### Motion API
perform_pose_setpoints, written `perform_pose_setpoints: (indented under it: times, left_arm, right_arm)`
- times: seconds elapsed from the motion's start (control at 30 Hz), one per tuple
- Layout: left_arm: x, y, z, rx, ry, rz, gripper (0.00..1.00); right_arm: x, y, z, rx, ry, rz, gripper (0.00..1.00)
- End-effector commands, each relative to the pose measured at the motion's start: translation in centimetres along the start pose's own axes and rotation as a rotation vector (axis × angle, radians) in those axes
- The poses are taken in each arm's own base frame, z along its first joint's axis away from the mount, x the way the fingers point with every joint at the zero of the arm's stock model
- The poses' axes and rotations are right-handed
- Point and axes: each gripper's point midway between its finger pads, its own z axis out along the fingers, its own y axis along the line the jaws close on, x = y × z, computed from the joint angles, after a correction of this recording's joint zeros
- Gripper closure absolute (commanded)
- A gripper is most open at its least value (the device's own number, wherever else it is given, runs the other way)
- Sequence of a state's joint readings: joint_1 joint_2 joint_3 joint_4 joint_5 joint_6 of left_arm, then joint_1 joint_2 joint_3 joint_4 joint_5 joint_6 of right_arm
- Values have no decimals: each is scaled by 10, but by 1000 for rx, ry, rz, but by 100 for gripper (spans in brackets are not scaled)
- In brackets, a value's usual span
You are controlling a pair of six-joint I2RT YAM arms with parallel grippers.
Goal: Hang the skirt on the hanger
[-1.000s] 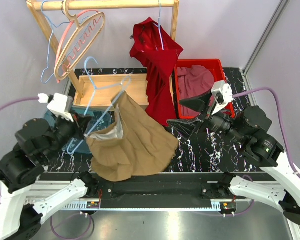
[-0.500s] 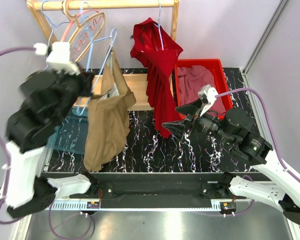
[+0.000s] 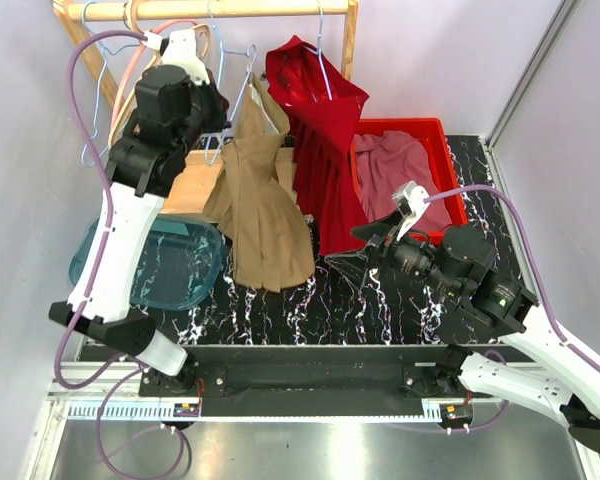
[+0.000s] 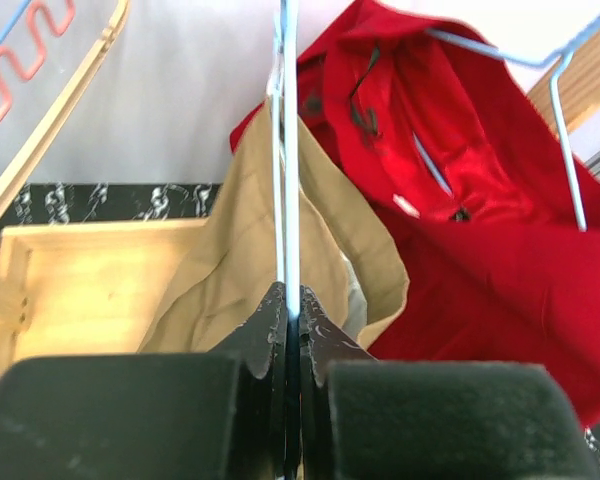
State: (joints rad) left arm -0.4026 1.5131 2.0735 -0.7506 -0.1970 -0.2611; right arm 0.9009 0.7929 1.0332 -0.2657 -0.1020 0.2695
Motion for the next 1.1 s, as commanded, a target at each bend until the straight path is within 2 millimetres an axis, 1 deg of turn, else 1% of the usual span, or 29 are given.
perform_pose_setpoints:
  times: [0.0, 0.03, 0.1, 0.2, 0.23, 0.27, 0.3, 0.37, 0.4, 0.43, 0.47, 0.57, 0.6, 0.63, 0.7, 0.73, 0.77, 0.8, 0.83, 0.87, 0.9, 0.93, 0.97, 1.0, 1.03, 1.07]
  left_arm:
    - [-93, -30, -12, 166, -304, -70, 100]
    - [-92, -30, -8, 168, -300, -70, 100]
    - [-84, -29, 6, 171, -271, -71, 100]
    - [-67, -30, 21, 179, -229, -78, 100]
    - [-58, -30, 27, 179, -205, -82, 100]
    - [-53, -29, 29, 180, -193, -85, 100]
    - [-44, -28, 32, 175, -170, -89, 100]
    - [-37, -26, 35, 168, -154, -92, 100]
    - [-30, -24, 36, 159, -141, -91, 98]
    - [-27, -23, 36, 157, -133, -91, 91]
    - [-25, -22, 36, 152, -128, -89, 63]
    - [-23, -16, 31, 129, -129, -78, 16]
    - [-23, -14, 29, 119, -128, -74, 7]
    - [-28, -11, 21, 104, -141, -74, 1]
    - [-25, -6, 13, 86, -129, -77, 1]
    - [-32, -1, -4, 65, -148, -88, 1]
    - [-26, 4, -12, 43, -128, -96, 1]
    - [-11, 11, -15, 15, -94, -126, 1]
    - [-16, 19, -38, -15, -126, -153, 1]
    - [-8, 25, -48, -33, -115, -170, 1]
    - [20, 32, -47, -59, -60, -189, 1]
    - [19, 35, -70, -50, -85, -205, 1]
    - [52, 42, -68, -73, -22, -216, 1]
    - [65, 45, -74, -76, -2, -226, 1]
    - [69, 47, -93, -62, -16, -243, 1]
    - [102, 52, -90, -76, 50, -254, 1]
  right_arm:
    - [-16, 3, -2, -2, -65, 3, 2]
    - [-16, 2, -2, 4, -64, 1, 2]
    - [-15, 0, -2, 10, -63, -1, 2]
    - [-12, -2, 0, 19, -56, 0, 2]
    - [-11, -3, 0, 23, -54, 0, 2]
    - [-11, -3, 0, 25, -53, 2, 2]
    - [-9, -3, 1, 27, -49, 4, 2]
    - [-10, -4, 0, 34, -50, 8, 2]
    - [-8, -6, 1, 40, -43, 12, 2]
    - [-8, -8, 1, 54, -43, 14, 1]
    - [-8, -10, 2, 67, -39, 19, 1]
    - [-7, -22, 1, 139, -38, 34, 0]
    - [-4, -30, 0, 187, -31, 45, 0]
    - [-5, -34, -1, 207, -30, 49, 0]
    - [1, -42, -5, 256, -11, 64, 0]
    - [1, -43, -7, 269, -7, 69, 0]
    - [6, -46, -9, 287, 13, 77, 0]
    - [8, -52, -12, 324, 8, 94, 0]
    - [10, -57, -14, 352, 10, 103, 0]
    - [14, -62, -18, 384, 14, 124, 0]
    - [18, -73, -21, 442, 9, 127, 0]
    - [23, -78, -24, 474, 13, 133, 0]
    - [27, -88, -28, 531, 8, 141, 0]
    - [35, -96, -29, 567, 18, 145, 0]
    - [40, -101, -30, 599, 22, 152, 0]
    - [45, -109, -34, 646, 22, 161, 0]
